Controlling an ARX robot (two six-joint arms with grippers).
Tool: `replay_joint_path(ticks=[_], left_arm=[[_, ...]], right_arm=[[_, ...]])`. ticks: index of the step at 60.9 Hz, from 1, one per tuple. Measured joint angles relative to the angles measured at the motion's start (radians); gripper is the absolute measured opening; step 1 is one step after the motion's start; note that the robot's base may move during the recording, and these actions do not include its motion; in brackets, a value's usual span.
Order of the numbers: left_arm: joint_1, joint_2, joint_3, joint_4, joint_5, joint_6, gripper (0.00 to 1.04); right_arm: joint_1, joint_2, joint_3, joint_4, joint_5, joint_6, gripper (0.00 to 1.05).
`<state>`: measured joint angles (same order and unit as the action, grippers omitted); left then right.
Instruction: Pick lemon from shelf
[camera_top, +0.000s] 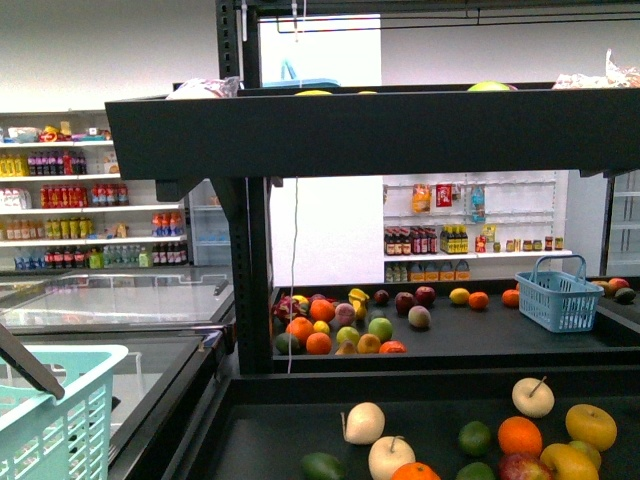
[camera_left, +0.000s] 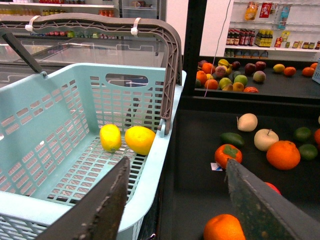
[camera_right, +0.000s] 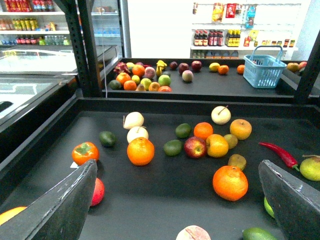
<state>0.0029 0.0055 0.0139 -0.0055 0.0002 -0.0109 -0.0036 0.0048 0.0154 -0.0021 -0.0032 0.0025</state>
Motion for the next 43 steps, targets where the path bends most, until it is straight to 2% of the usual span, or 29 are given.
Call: replay_joint_path(ticks=[7, 10, 43], left_arm=[[0.0, 0.0, 0.0, 0.0, 0.0, 0.0, 0.93], [0.0, 0.0, 0.0, 0.0, 0.0, 0.002, 0.98], [0.0, 0.0, 0.0, 0.0, 0.0, 0.002, 0.97]], right_arm=[[0.0, 0.0, 0.0, 0.0, 0.0, 0.0, 0.97], [0.0, 0.0, 0.0, 0.0, 0.0, 0.0, 0.97], [0.0, 0.0, 0.0, 0.0, 0.0, 0.0, 0.97]])
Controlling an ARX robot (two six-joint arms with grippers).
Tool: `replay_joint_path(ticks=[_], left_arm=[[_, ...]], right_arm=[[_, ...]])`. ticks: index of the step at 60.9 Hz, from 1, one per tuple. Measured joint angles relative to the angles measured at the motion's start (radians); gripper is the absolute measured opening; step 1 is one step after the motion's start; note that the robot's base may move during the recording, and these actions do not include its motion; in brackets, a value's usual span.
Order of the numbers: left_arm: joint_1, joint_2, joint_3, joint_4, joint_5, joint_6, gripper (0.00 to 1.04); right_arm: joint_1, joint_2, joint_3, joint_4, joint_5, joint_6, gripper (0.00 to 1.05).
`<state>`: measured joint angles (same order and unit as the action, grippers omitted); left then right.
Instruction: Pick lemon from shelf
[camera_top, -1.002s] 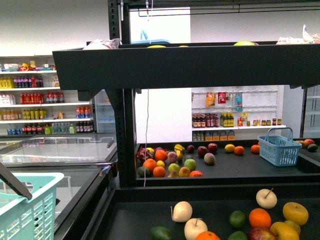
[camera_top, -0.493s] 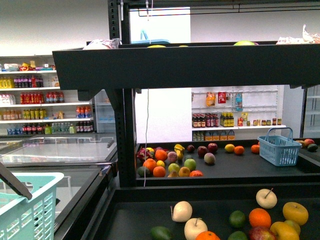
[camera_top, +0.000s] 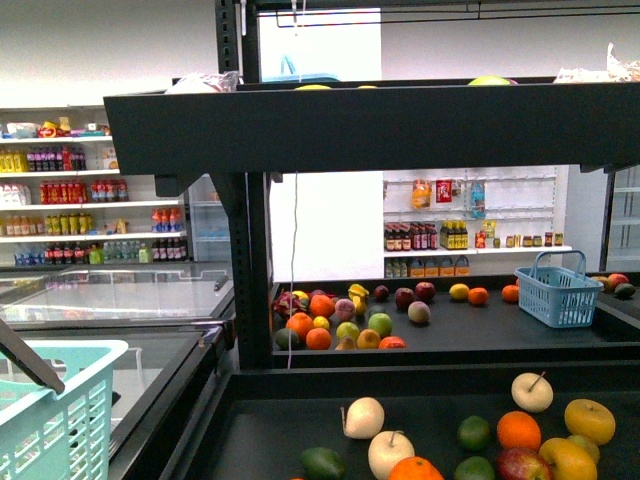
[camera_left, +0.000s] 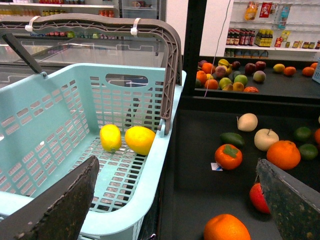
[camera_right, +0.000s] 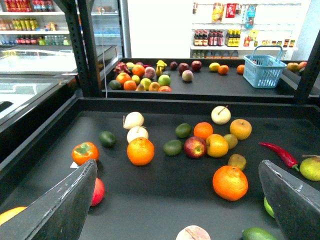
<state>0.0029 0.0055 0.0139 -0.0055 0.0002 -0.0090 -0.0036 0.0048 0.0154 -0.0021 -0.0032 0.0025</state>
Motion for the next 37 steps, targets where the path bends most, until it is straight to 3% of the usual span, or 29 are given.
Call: replay_joint_path(ticks=[37], left_arm=[[0.0, 0.0, 0.0, 0.0, 0.0, 0.0, 0.97]], right_arm=[[0.0, 0.0, 0.0, 0.0, 0.0, 0.0, 0.97]])
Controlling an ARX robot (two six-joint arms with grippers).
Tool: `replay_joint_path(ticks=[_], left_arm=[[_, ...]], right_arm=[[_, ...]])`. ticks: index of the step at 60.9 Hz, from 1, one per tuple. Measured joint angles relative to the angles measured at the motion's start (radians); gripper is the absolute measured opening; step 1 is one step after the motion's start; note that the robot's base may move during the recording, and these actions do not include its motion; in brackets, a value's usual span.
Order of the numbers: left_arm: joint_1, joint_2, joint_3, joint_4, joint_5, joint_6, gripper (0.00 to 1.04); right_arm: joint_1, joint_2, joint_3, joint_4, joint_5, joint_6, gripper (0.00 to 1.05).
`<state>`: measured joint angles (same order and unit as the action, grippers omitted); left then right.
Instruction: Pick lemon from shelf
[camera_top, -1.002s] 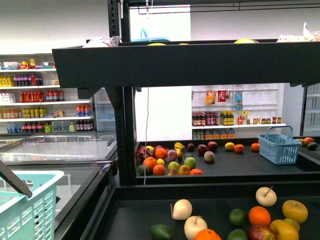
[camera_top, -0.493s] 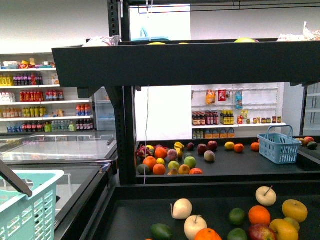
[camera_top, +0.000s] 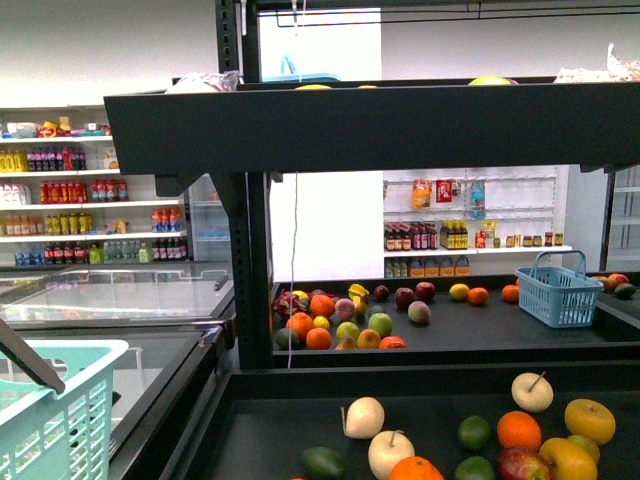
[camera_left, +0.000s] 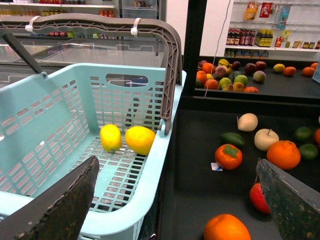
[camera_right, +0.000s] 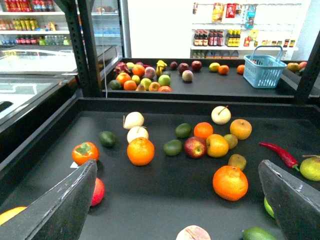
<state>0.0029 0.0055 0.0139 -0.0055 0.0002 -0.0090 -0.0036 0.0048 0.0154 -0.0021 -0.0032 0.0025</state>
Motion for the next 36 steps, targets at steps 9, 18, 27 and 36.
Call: replay_joint_path(ticks=[9, 18, 27, 36], left_arm=[[0.0, 0.0, 0.0, 0.0, 0.0, 0.0, 0.97], [0.0, 0.0, 0.0, 0.0, 0.0, 0.0, 0.97], [0.0, 0.0, 0.0, 0.0, 0.0, 0.0, 0.97], [0.0, 0.0, 0.0, 0.0, 0.0, 0.0, 0.97]], right_arm=[[0.0, 0.0, 0.0, 0.0, 0.0, 0.0, 0.97], [0.0, 0.0, 0.0, 0.0, 0.0, 0.0, 0.97], [0.0, 0.0, 0.0, 0.0, 0.0, 0.0, 0.97], [0.0, 0.0, 0.0, 0.0, 0.0, 0.0, 0.97]])
